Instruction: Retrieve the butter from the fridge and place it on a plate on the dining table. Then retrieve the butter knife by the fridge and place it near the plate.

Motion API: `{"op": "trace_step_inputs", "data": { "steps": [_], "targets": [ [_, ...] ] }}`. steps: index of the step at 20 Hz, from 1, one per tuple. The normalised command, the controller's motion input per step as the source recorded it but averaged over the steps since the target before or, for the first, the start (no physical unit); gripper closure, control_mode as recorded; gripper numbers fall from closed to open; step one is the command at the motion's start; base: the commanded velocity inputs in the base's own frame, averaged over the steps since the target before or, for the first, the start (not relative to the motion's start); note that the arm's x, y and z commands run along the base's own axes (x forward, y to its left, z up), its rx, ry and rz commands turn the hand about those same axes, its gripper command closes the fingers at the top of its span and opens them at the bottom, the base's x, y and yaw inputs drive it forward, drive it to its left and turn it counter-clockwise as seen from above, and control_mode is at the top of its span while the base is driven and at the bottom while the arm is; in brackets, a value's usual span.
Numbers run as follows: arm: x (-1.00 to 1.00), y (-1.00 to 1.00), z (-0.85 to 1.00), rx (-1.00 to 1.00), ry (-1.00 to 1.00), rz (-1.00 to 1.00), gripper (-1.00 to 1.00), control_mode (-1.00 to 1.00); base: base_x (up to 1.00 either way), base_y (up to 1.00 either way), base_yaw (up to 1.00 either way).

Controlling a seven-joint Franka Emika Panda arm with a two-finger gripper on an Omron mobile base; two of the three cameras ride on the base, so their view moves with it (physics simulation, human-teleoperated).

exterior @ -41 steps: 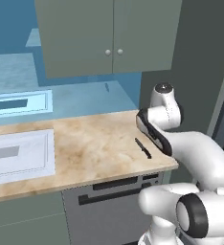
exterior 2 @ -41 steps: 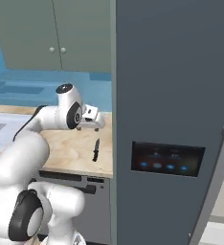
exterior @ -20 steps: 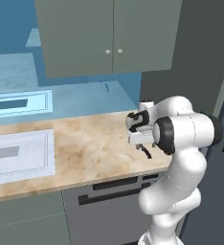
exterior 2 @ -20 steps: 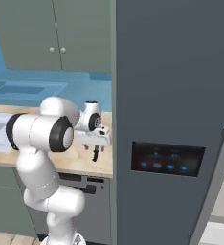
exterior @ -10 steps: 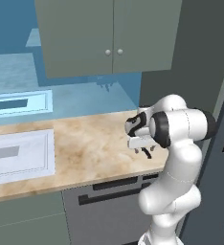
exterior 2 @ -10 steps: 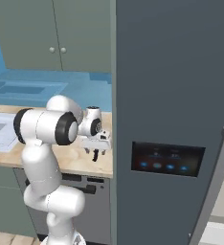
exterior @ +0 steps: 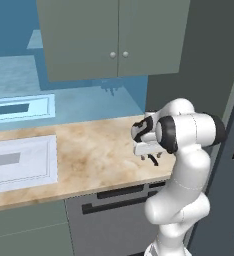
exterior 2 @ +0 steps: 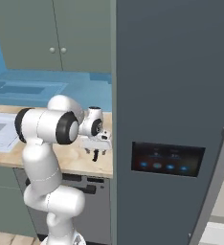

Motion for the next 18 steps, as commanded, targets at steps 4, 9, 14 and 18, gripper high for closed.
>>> {"op": "trace_step_inputs", "data": {
  "steps": [4, 9, 14, 18],
  "targets": [
    [-0.04, 0.0, -0.21, 0.0, 0.05, 0.0, 1.0, -1.0, 0.0, 0.0, 0.0],
    [-0.15, 0.0, -0.22, 0.0, 0.07, 0.0, 1.0, -1.0, 0.0, 0.0, 0.0],
    [-0.51, 0.0, 0.01, 0.0, 0.0, 0.0, 1.0, -1.0, 0.0, 0.0, 0.0],
    [-0.68, 0.0, 0.3, 0.0, -0.01, 0.0, 1.0, -1.0, 0.0, 0.0, 0.0]
  ]
}}
